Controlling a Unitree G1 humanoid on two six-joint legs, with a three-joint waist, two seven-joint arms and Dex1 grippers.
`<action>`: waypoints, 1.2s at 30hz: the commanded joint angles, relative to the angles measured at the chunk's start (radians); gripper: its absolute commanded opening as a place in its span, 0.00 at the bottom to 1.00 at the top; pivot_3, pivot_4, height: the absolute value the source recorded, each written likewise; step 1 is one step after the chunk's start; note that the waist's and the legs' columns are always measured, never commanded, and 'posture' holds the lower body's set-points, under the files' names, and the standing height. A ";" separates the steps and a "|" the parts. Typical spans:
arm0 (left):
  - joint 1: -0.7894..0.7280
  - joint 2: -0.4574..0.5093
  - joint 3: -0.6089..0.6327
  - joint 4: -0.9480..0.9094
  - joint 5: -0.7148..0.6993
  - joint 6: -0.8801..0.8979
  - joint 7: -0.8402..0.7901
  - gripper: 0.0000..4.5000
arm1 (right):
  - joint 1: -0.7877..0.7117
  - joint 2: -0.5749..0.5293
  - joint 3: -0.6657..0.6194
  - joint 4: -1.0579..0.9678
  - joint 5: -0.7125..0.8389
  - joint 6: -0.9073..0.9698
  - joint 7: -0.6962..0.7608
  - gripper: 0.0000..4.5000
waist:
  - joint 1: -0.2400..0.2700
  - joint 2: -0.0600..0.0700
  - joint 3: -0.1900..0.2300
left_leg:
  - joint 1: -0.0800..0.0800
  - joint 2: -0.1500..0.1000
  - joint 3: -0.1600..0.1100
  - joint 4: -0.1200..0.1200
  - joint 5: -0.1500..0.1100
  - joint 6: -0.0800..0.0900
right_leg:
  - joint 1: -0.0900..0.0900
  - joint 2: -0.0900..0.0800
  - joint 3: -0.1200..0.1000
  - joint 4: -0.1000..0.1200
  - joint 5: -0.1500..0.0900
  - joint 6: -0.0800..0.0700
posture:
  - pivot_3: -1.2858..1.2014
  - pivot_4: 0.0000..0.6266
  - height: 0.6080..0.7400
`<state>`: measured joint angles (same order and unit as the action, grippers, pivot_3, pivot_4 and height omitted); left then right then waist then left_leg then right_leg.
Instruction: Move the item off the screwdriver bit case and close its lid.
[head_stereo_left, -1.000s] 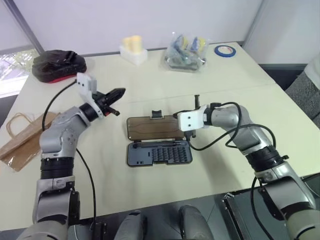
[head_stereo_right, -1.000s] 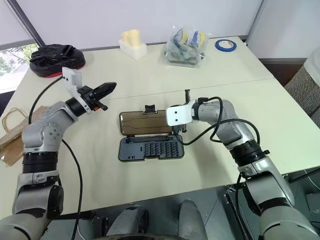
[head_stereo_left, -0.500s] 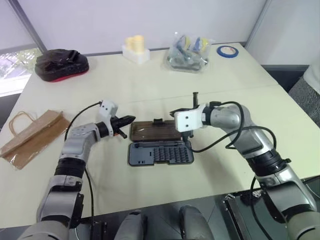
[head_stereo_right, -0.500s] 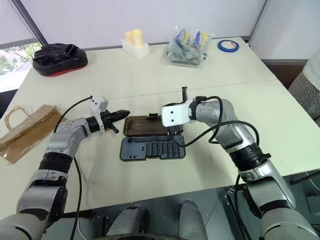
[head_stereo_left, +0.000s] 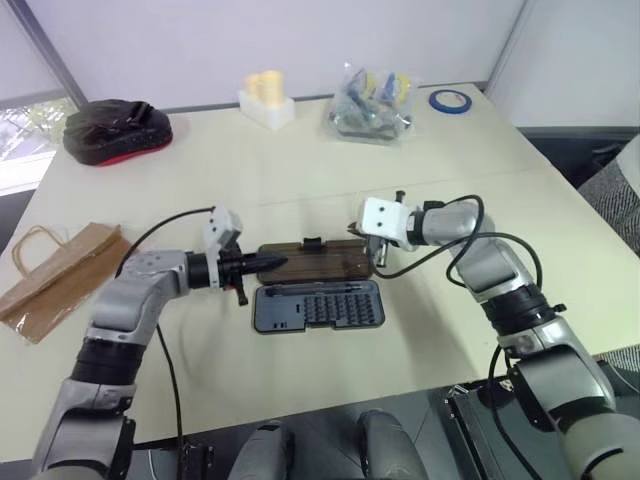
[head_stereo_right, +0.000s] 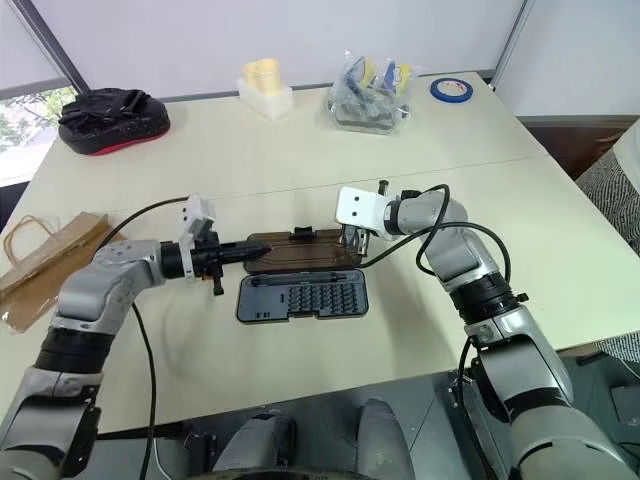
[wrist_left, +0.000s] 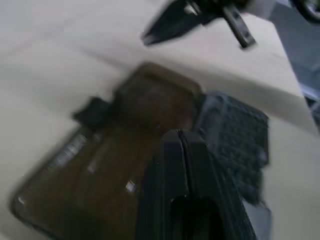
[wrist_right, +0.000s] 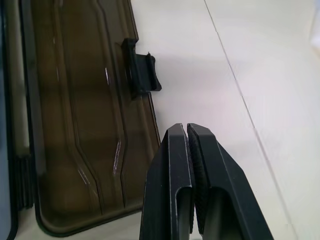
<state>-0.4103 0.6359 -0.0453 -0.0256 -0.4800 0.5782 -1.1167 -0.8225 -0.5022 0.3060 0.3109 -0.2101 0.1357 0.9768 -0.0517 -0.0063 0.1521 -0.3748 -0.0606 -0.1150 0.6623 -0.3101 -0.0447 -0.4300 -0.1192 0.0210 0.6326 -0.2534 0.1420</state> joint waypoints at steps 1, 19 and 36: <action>0.036 0.043 -0.021 -0.064 0.005 -0.006 -0.044 0.00 | -0.064 0.016 -0.016 0.085 0.029 -0.021 0.011 0.01 | 0.006 0.000 0.000 | 0.000 0.000 0.000 0.000 0.000 0.000 | 0.000 0.000 0.000 0.000 0.000 0.000 | 0.52 0.24 1.00; 0.100 0.035 -0.101 -0.028 0.109 -0.121 -0.053 0.00 | -0.187 0.059 0.018 0.433 -0.002 -0.175 0.040 0.91 | 0.006 0.001 0.001 | 0.000 0.000 0.000 0.000 0.000 0.000 | 0.000 0.000 0.000 0.000 0.000 0.000 | 0.52 0.24 1.00; 0.127 0.037 -0.088 -0.053 0.111 -0.136 -0.019 0.00 | -0.231 0.088 0.047 0.677 -0.044 -0.255 0.072 0.73 | 0.006 0.001 0.000 | 0.001 0.000 0.000 0.000 0.000 0.000 | 0.001 0.000 0.000 0.000 0.000 0.000 | 0.52 0.24 1.00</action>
<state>-0.2888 0.6673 -0.1458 -0.0606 -0.3726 0.4466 -1.1434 -1.0544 -0.4124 0.3342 0.9652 -0.2309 -0.1182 1.0310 -0.0453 -0.0054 0.1525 -0.3740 -0.0608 -0.1150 0.6623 -0.3101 -0.0447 -0.4291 -0.1194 0.0210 0.6325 -0.2534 0.1420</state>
